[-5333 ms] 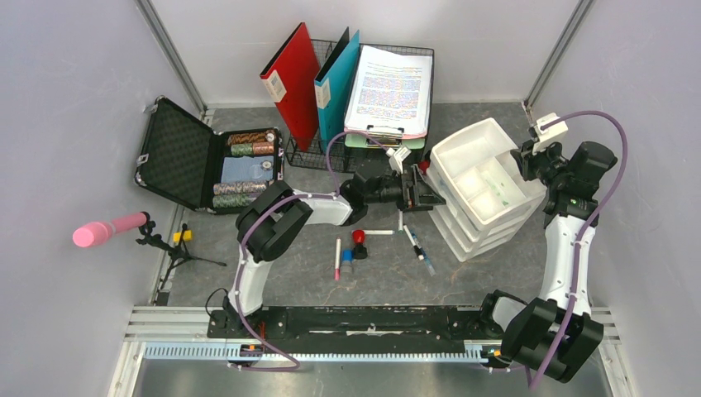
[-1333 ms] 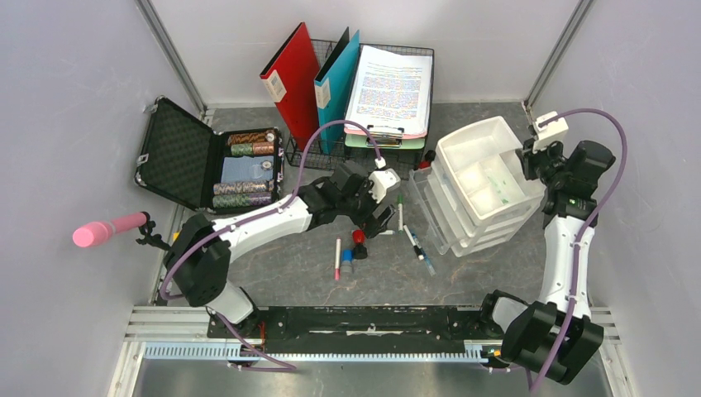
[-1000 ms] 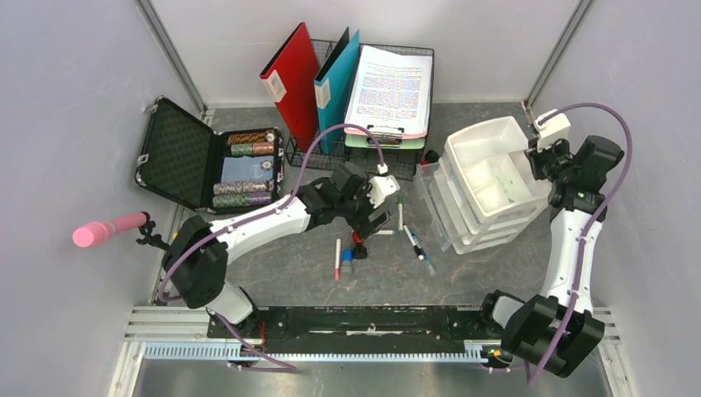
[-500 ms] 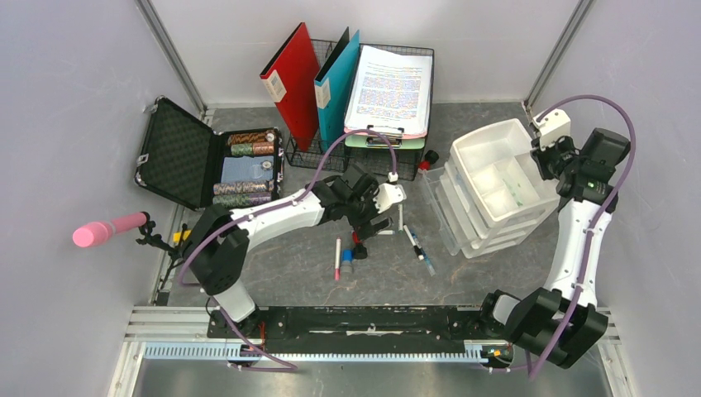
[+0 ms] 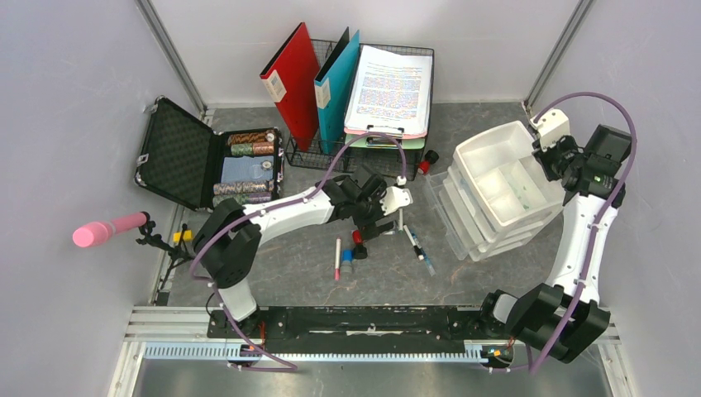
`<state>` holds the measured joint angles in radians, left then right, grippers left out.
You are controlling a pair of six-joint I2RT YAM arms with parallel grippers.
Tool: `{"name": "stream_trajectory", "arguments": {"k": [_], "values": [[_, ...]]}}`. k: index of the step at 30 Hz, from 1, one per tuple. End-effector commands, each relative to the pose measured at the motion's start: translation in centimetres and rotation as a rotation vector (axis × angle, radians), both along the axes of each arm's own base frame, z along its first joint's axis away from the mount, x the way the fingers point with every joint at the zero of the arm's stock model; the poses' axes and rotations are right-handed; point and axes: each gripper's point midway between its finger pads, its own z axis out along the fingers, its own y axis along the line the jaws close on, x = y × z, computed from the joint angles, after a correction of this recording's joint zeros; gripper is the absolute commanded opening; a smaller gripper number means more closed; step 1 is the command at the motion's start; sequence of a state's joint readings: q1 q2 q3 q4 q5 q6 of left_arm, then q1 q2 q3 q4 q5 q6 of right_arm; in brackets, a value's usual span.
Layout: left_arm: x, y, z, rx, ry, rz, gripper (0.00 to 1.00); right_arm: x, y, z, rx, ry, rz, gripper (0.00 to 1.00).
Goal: Organize the desk
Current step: Pick up the stationery from the center of the board.
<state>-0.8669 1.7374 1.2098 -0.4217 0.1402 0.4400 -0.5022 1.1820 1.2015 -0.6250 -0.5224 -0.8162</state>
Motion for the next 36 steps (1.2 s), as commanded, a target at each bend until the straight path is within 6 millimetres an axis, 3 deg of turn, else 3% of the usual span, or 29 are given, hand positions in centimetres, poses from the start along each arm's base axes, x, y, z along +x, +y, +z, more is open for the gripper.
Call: {"name": "stream_trajectory", "arguments": {"k": [1,8,17,26,36], "values": [[0.4,-1.2,0.1,0.012,-0.026,-0.069,1.00,-4.0,-1.2,-5.2,-0.006,0.250,-0.067,0.00],[0.3,-0.8,-1.4,0.078,-0.027,-0.109,1.00,-3.9,0.7,-6.7,0.089,0.230,-0.026,0.01],[0.7,-2.1,-3.2,0.141,-0.049,-0.167,0.90,-4.0,1.5,-8.1,0.137,0.243,-0.007,0.02],[1.4,-2.3,-5.4,0.228,-0.077,-0.221,0.71,-4.0,1.6,-8.2,0.135,0.241,-0.003,0.01],[2.2,-2.7,-6.3,0.301,-0.087,-0.324,0.40,-4.1,1.7,-9.1,0.148,0.254,-0.004,0.01]]}}
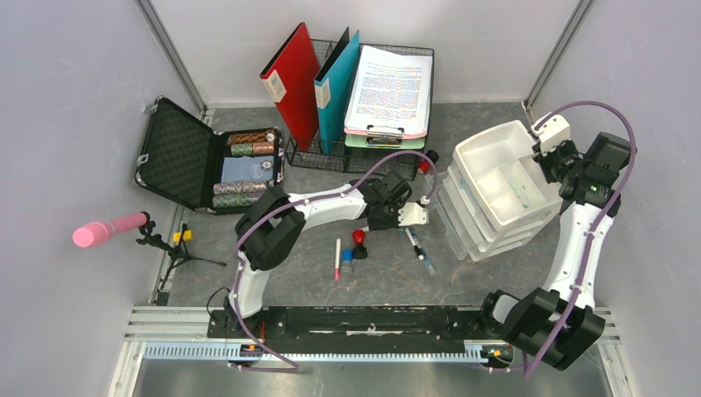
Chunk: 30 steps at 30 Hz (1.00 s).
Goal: Organize the desk
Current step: Pick up the stationery from the center of the board, then place the stationery in the drawer.
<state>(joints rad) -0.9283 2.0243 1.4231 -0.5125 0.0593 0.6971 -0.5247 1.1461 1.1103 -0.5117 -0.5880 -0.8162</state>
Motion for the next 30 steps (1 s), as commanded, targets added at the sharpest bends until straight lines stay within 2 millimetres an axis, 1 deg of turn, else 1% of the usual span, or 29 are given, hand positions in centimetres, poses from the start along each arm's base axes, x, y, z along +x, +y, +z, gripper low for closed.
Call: {"name": "stream_trajectory", "arguments": {"k": [1,5,9,14,19,22,25,28,30], "values": [[0.6,0.2,-0.9,0.081,-0.020,-0.092,0.37,-4.3,1.4,-8.7,0.139,0.324,-0.032,0.01],[1.3,0.3,-0.6,0.109,-0.050,-0.111,0.32,-4.4,1.4,-8.9,0.138,0.326,-0.033,0.01],[2.0,-0.5,0.8,0.081,-0.084,-0.116,0.26,-4.4,1.6,-9.2,0.151,0.328,-0.032,0.01],[3.4,-1.7,4.1,0.007,-0.174,-0.108,0.19,-4.3,1.6,-9.1,0.153,0.326,-0.032,0.01],[3.5,-2.3,8.1,-0.058,-0.235,-0.133,0.15,-4.3,1.5,-9.0,0.153,0.325,-0.035,0.01],[3.1,-2.1,10.4,-0.061,-0.275,-0.158,0.12,-4.3,1.5,-8.9,0.151,0.323,-0.033,0.01],[2.1,-2.3,13.0,-0.072,-0.320,-0.200,0.11,-4.3,1.7,-9.0,0.159,0.322,-0.028,0.01],[0.3,-3.6,15.3,-0.084,-0.386,-0.280,0.11,-4.2,1.9,-9.1,0.168,0.323,-0.021,0.01],[-0.9,-4.8,16.9,-0.082,-0.446,-0.353,0.09,-4.2,2.0,-9.2,0.175,0.324,-0.016,0.01]]}}
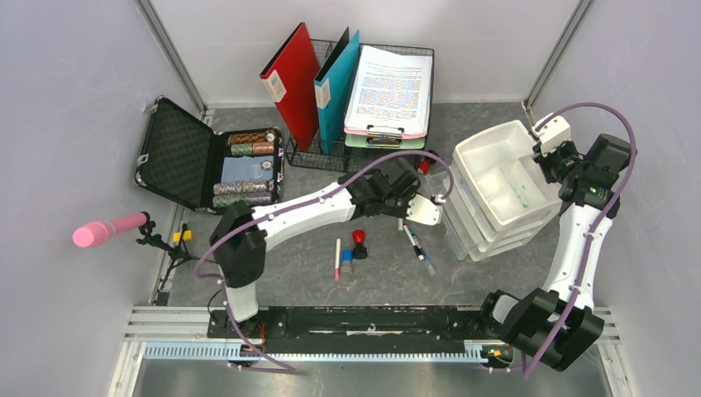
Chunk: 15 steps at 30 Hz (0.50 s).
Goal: Organize the desk
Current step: Place the stationery in the drawer.
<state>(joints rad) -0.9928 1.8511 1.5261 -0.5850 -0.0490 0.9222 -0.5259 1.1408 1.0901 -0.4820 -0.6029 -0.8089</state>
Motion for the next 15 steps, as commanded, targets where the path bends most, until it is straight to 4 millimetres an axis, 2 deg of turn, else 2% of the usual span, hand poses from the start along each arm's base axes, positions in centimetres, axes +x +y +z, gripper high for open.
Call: {"name": "stream_trajectory", "arguments": {"k": [1,5,9,12,15], "values": [[-2.6,-3.2,6.3,-0.028,-0.182,-0.190,0.09,-4.4,2.0,-9.2,0.173,0.343,-0.020,0.01],[-5.0,-6.5,8.7,-0.012,-0.286,-0.335,0.08,-4.5,2.3,-9.5,0.189,0.347,-0.010,0.02],[-6.2,-9.8,10.5,0.008,-0.354,-0.435,0.08,-4.6,2.5,-9.6,0.193,0.348,-0.004,0.02],[-6.5,-11.9,10.5,0.034,-0.407,-0.503,0.08,-4.7,2.6,-9.8,0.193,0.351,0.001,0.02],[-7.1,-13.5,9.3,0.062,-0.423,-0.568,0.08,-4.8,2.7,-10.1,0.197,0.354,0.006,0.02]]}}
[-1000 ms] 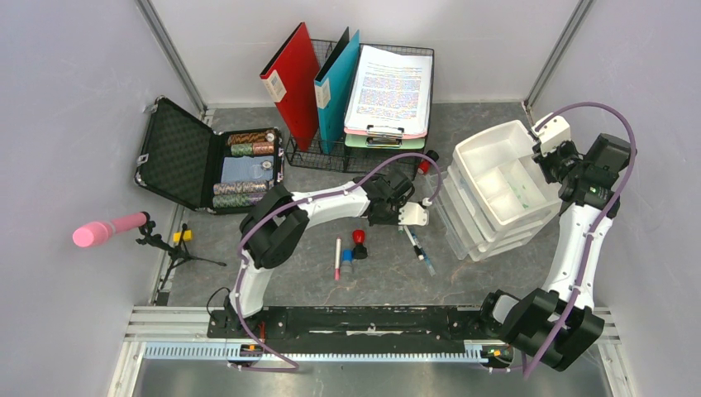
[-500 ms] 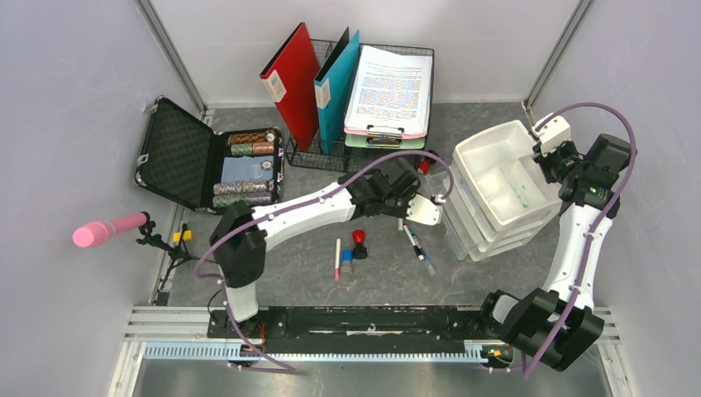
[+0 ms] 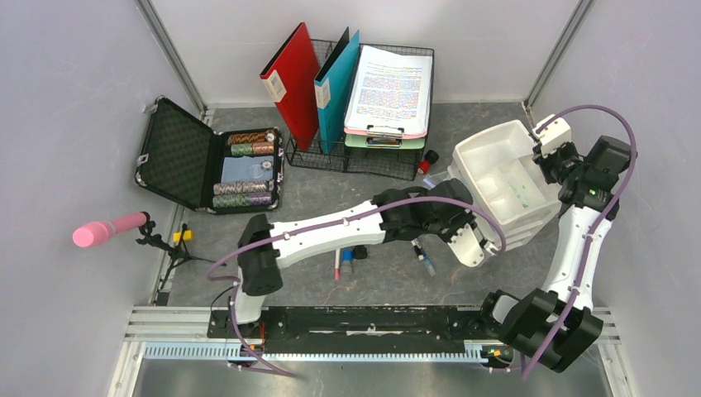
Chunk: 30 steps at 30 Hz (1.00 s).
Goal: Organize the desk
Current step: Place the stationery in the drawer.
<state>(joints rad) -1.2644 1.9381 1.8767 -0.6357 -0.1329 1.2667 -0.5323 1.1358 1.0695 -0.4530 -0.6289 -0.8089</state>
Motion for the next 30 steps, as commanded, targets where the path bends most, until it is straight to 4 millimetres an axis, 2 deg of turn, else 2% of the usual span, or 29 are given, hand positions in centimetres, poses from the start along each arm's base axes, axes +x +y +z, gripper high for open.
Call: {"name": "stream_trajectory", "arguments": {"k": [1,7,11,13,15,19,25,30], "values": [[0.0,-2.0,-1.6,0.102,-0.105,-0.105,0.08,-5.0,2.6,-10.2,0.190,0.378,-0.006,0.02],[0.2,-4.7,-3.0,0.083,-0.121,-0.143,0.05,-5.2,2.8,-11.1,0.193,0.389,0.002,0.02],[0.3,-5.5,-4.4,0.098,-0.122,-0.160,0.05,-5.5,2.9,-11.9,0.197,0.403,0.003,0.02],[0.4,-5.9,-4.4,0.084,-0.119,-0.154,0.07,-5.6,2.9,-12.0,0.198,0.406,0.003,0.02],[0.4,-6.1,-4.6,0.081,-0.112,-0.151,0.13,-5.5,2.9,-12.0,0.199,0.405,0.005,0.02],[0.4,-6.1,-4.5,0.067,-0.100,-0.133,0.36,-5.5,3.0,-11.7,0.200,0.398,0.005,0.02],[0.4,-5.6,-2.3,0.011,-0.085,-0.091,0.54,-5.5,2.9,-11.6,0.201,0.396,0.000,0.02],[0.3,-4.0,0.1,-0.043,-0.056,-0.026,0.61,-5.5,2.9,-11.4,0.201,0.394,-0.004,0.02]]}}
